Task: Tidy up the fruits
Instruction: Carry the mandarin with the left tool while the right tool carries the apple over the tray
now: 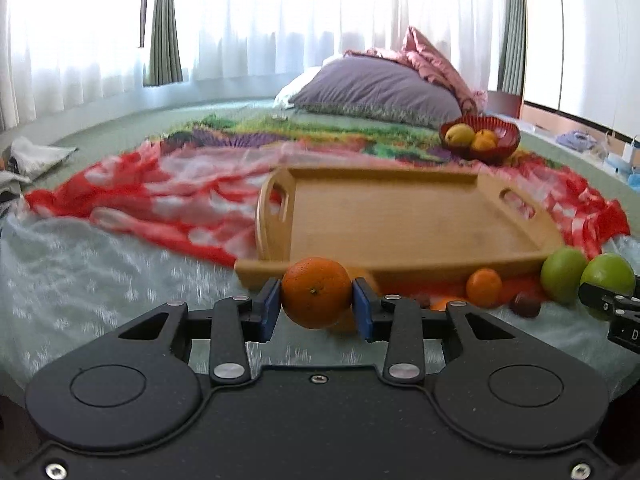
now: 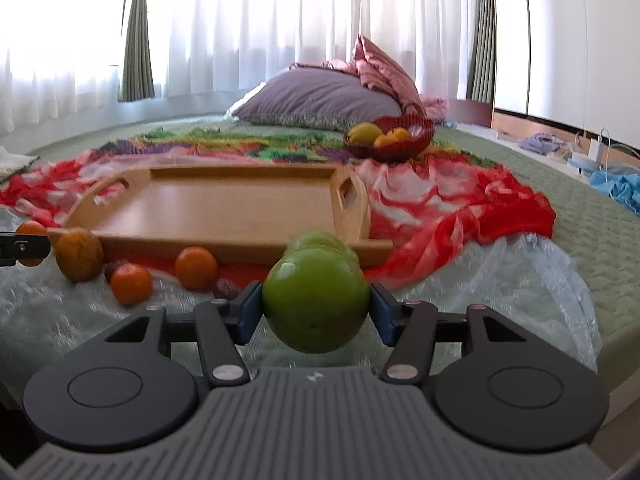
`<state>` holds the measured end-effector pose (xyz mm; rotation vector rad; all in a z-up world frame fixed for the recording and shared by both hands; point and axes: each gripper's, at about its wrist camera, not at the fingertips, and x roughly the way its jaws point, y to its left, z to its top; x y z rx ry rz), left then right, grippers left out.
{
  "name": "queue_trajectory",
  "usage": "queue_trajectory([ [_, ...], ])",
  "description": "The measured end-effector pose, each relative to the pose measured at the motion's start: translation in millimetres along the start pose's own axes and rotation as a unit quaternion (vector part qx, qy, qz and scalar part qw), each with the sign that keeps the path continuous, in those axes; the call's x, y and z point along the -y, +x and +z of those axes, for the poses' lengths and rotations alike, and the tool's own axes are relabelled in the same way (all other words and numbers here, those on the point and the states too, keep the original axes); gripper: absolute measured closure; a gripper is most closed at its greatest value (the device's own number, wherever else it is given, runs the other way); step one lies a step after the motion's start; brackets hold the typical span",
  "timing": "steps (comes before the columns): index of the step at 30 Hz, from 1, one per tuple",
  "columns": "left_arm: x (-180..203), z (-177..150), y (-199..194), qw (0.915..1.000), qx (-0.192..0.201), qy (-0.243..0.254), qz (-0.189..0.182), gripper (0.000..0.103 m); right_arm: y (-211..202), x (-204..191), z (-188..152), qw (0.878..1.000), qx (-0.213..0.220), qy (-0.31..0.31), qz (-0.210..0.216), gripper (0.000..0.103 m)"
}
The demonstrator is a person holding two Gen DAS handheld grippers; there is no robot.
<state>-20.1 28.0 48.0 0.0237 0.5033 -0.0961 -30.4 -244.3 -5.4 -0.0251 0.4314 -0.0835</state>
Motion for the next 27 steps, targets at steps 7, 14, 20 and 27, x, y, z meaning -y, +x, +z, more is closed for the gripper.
queue_trajectory([
  [7,3,41,13,0.9997,0.002,-0.002,-0.024,0.067,5,3,33,1.000,0.025,0.003,0.015,0.043],
  [14,4,91,48,0.9984,-0.005,-0.008,-0.055,0.067,34,9,87,0.998,0.019,0.025,0.062,0.043],
  [20,6,128,98,0.9963,-0.024,-0.008,-0.082,0.067,83,6,132,0.995,-0.014,0.021,0.096,0.043],
  [27,16,131,171,0.9949,-0.066,0.014,-0.075,0.067,164,-4,150,0.991,-0.094,0.005,0.098,0.043],
])
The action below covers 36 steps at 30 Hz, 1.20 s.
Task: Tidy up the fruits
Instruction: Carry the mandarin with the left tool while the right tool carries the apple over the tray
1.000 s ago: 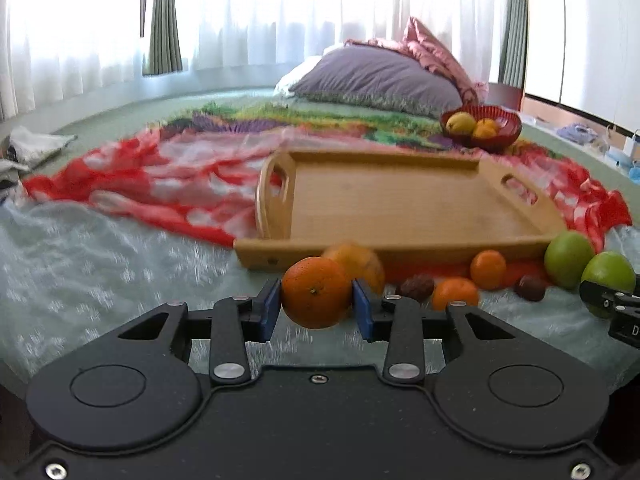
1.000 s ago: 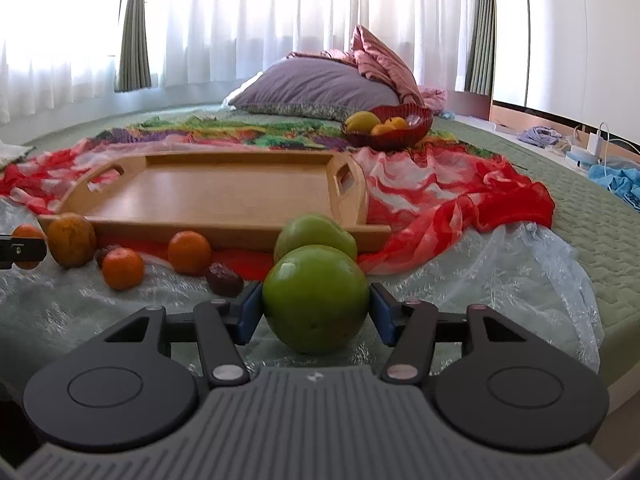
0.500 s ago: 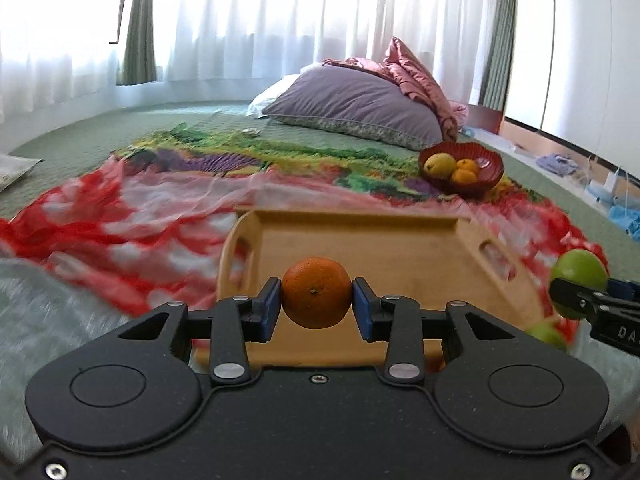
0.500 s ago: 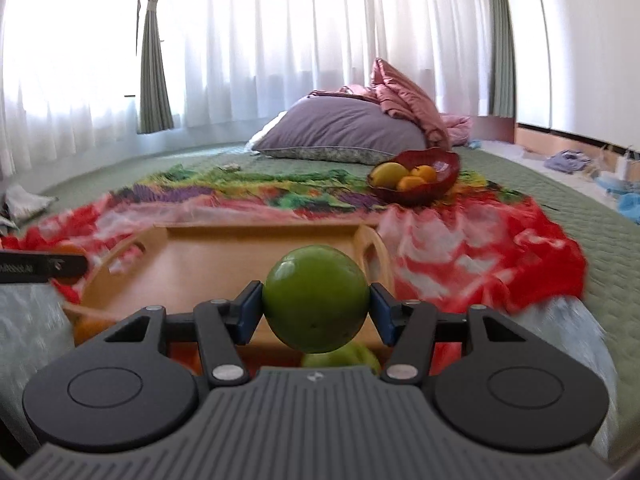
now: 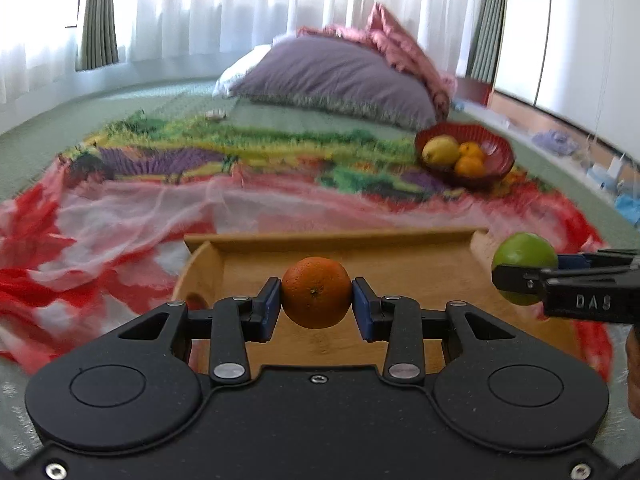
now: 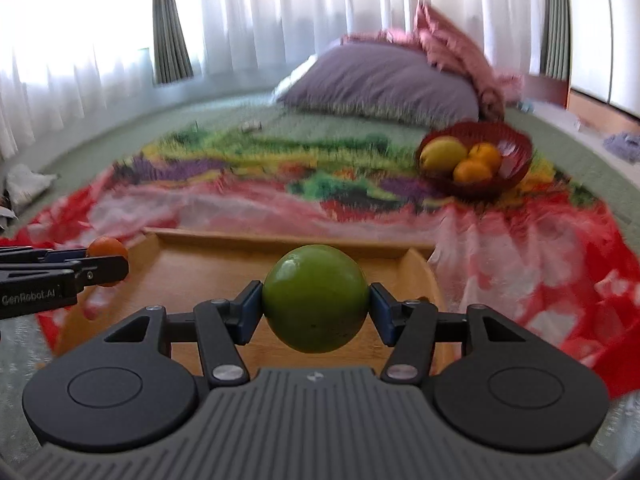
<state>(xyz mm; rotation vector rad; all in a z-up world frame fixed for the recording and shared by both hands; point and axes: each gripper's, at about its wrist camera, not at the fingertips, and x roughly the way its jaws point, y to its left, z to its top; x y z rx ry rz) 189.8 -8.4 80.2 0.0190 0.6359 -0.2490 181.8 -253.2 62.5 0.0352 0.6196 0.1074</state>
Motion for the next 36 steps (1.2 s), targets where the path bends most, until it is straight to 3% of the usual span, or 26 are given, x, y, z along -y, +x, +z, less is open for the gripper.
queue_trajectory([
  [7,3,-21,41,0.9989,-0.044,0.004,0.016,0.067,41,1,-14,0.999,-0.042,0.012,-0.009,0.043],
  [36,9,-25,52,0.9980,-0.055,0.024,0.020,0.067,57,-1,-21,0.998,-0.056,0.005,-0.018,0.043],
])
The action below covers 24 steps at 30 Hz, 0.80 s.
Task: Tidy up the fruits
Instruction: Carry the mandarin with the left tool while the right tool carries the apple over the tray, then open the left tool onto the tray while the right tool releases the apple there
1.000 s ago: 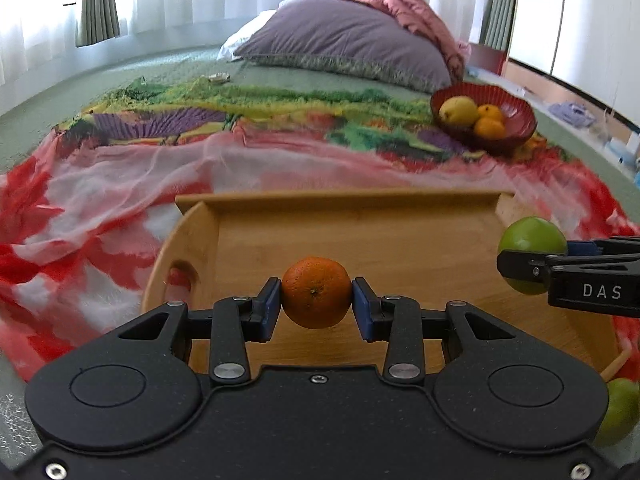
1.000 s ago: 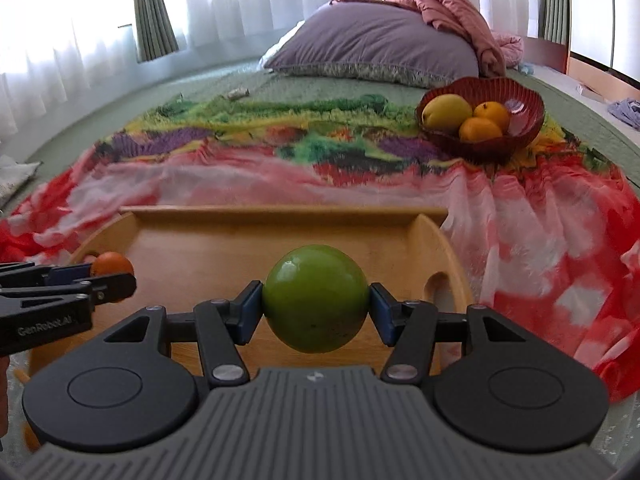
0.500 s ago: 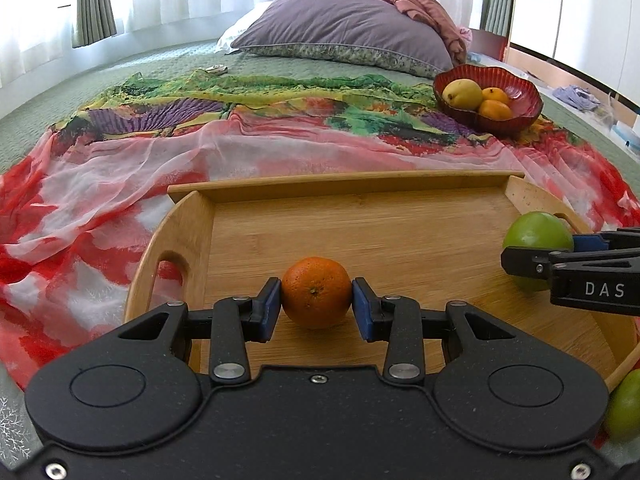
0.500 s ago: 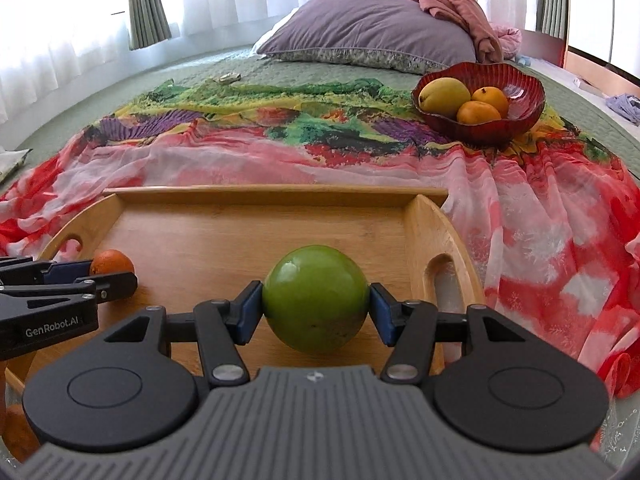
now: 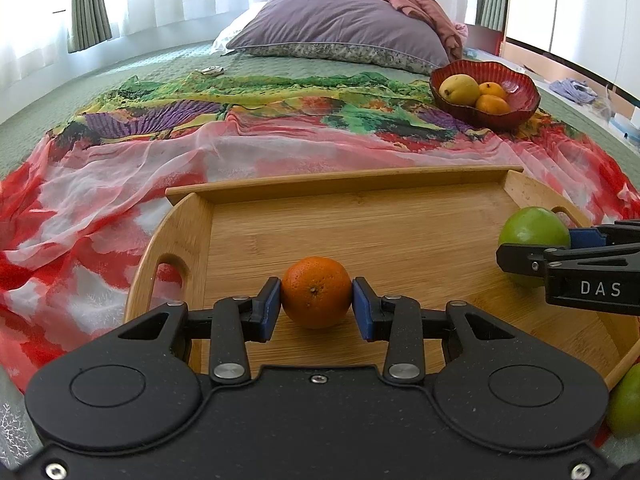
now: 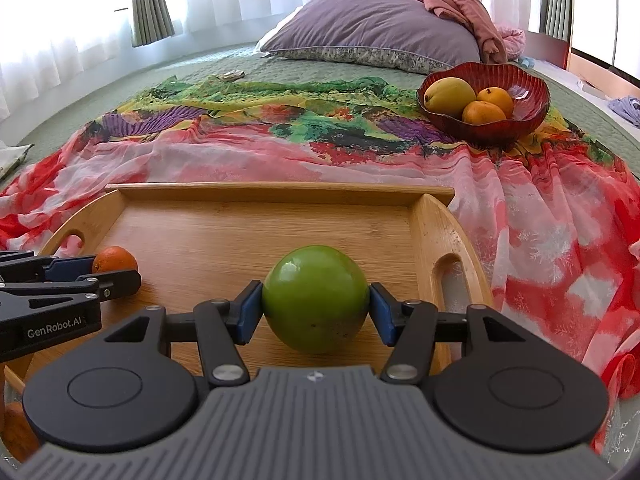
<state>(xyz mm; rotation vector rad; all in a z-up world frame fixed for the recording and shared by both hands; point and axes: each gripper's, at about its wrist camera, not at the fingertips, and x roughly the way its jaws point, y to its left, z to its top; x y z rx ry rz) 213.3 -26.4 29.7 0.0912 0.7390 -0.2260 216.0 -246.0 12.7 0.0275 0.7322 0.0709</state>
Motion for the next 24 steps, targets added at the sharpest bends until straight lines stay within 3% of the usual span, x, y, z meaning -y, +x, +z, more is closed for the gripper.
queue_trajectory([
  [11,2,0,-1,1.0000,-0.004,0.008,0.001,0.065,-1,-4,0,1.000,-0.004,-0.010,-0.006,0.041],
  [15,2,0,-3,1.0000,-0.004,0.008,0.001,0.064,-4,-4,-1,1.000,-0.004,-0.012,-0.001,0.037],
  [16,2,0,-3,1.0000,-0.004,0.009,0.002,0.063,-5,-4,0,1.000,-0.003,-0.012,-0.001,0.031],
  [22,-3,-2,-18,0.9999,0.009,0.005,-0.004,0.044,-17,0,1,1.000,0.012,-0.017,0.000,0.023],
  [24,-4,-4,-25,0.9998,0.016,0.007,-0.006,0.031,-23,3,-1,1.000,0.017,-0.015,0.005,0.022],
])
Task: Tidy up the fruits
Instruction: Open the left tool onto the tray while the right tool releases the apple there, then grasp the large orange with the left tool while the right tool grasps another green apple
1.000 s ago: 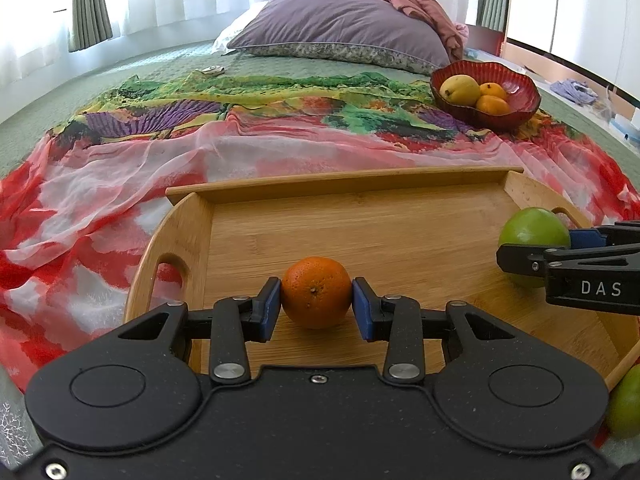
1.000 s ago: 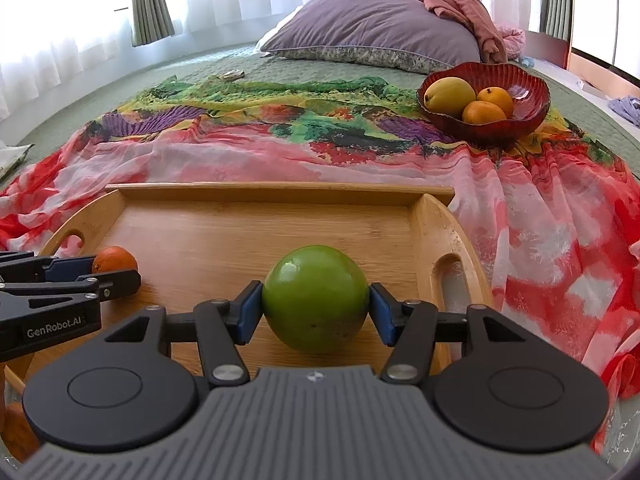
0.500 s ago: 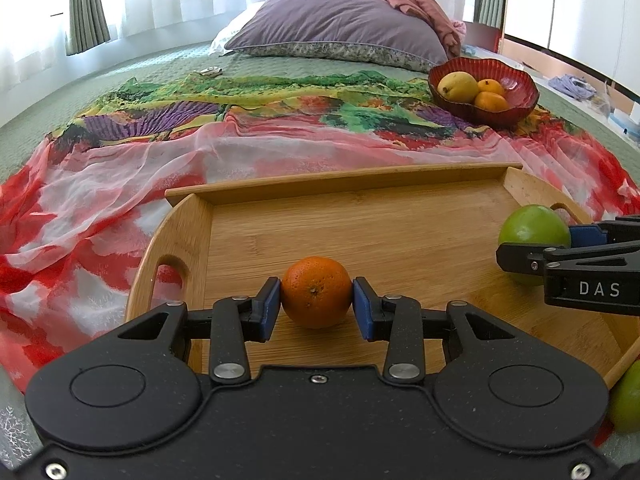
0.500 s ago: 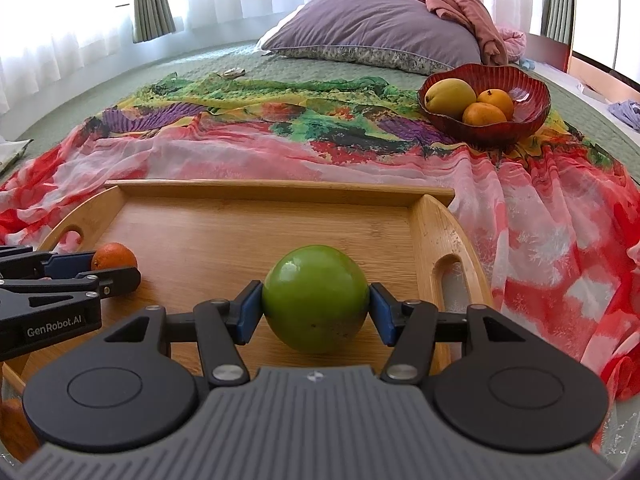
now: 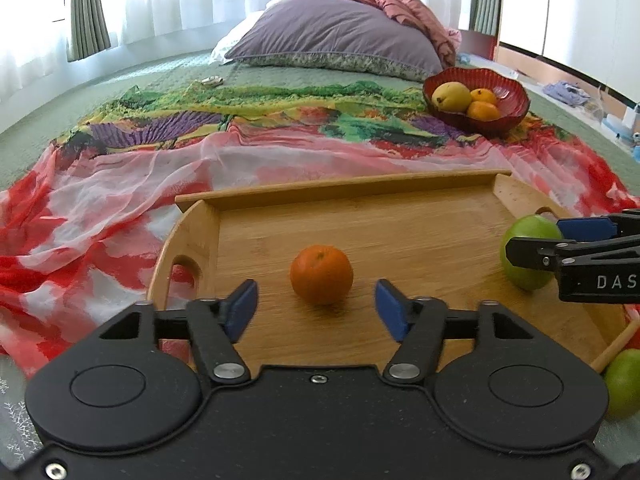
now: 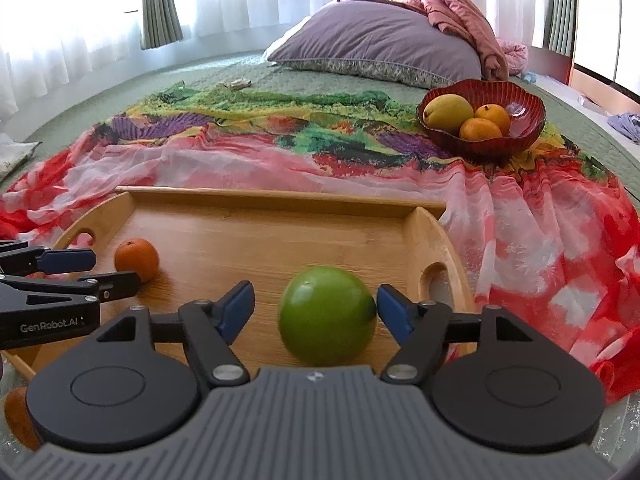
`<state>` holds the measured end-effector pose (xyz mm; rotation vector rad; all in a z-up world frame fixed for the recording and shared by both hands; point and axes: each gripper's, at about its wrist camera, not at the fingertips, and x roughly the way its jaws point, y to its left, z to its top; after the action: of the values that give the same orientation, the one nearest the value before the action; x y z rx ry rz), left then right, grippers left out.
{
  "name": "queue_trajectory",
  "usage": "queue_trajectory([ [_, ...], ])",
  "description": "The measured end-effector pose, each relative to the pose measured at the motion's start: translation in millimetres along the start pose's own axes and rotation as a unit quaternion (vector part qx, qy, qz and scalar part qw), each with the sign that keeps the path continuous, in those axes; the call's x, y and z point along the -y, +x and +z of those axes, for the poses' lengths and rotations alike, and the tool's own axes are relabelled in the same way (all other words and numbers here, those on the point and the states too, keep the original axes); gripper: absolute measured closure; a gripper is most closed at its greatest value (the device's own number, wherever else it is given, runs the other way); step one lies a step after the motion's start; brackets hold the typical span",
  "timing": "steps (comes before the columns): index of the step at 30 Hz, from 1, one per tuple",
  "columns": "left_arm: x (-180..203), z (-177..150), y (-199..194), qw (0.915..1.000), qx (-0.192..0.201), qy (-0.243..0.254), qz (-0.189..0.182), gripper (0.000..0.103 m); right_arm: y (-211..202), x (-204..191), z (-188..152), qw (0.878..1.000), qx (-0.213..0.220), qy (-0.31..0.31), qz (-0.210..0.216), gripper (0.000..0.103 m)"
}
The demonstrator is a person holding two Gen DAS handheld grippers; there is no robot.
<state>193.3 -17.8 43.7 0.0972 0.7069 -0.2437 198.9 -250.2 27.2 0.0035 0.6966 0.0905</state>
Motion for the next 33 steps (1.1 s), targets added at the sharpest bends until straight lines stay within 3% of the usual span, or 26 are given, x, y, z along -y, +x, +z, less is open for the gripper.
queue_trajectory([
  [8,3,-16,-33,0.9994,0.032,0.012,-0.008,0.016,-27,5,-11,1.000,0.022,-0.001,0.012,0.016],
  [20,5,-46,-78,0.9978,0.063,-0.001,-0.022,0.011,-66,0,-33,0.998,0.056,-0.018,0.031,0.008],
  [33,15,-77,-100,0.9952,0.097,0.009,-0.005,0.004,-79,-2,-70,0.996,0.076,-0.049,0.011,0.000],
])
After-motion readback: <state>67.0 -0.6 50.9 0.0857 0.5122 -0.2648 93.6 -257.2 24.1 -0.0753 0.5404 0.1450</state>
